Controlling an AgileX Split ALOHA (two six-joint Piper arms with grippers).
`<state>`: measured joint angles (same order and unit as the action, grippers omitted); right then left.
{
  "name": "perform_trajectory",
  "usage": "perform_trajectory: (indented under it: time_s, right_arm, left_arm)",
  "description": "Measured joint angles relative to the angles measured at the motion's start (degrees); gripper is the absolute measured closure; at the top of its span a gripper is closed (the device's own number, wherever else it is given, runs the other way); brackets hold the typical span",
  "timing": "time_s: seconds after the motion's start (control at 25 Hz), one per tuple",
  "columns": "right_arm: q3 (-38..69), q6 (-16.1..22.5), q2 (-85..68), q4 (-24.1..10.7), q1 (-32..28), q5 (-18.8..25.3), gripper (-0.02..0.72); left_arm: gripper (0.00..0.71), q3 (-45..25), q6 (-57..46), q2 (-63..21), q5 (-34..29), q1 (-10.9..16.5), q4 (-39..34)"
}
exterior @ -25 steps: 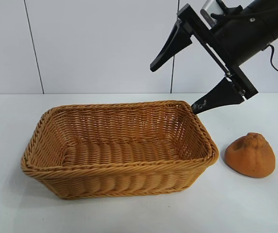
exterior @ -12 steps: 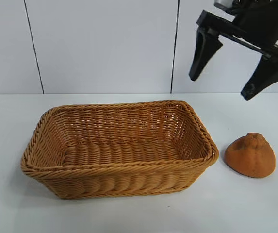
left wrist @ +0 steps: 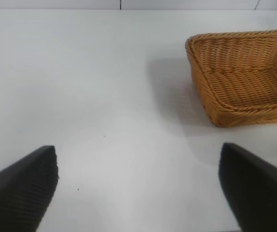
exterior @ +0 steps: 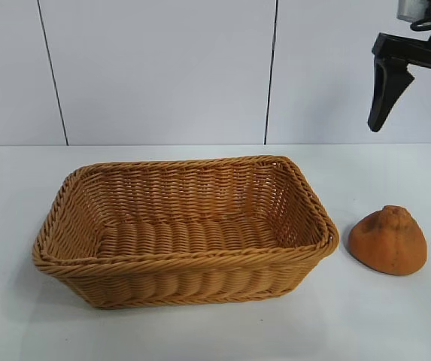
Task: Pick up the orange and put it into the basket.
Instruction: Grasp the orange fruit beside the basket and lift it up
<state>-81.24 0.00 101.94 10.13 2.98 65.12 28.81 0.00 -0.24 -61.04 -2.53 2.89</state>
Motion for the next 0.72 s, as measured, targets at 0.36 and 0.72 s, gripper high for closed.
perform_trajectory:
  time_s: [0.36,0.72]
  right_arm:
    - [1.94,0.0,5.62,0.31,-0.93,-0.78,0.01]
    - [3.07,0.0,15.96,0.54,-0.93,-9.63,0.01]
  left_arm:
    - [0.065,0.0,0.0,0.0,0.0,0.0,0.0]
    - [0.065,0.0,0.0,0.0,0.0,0.0,0.0]
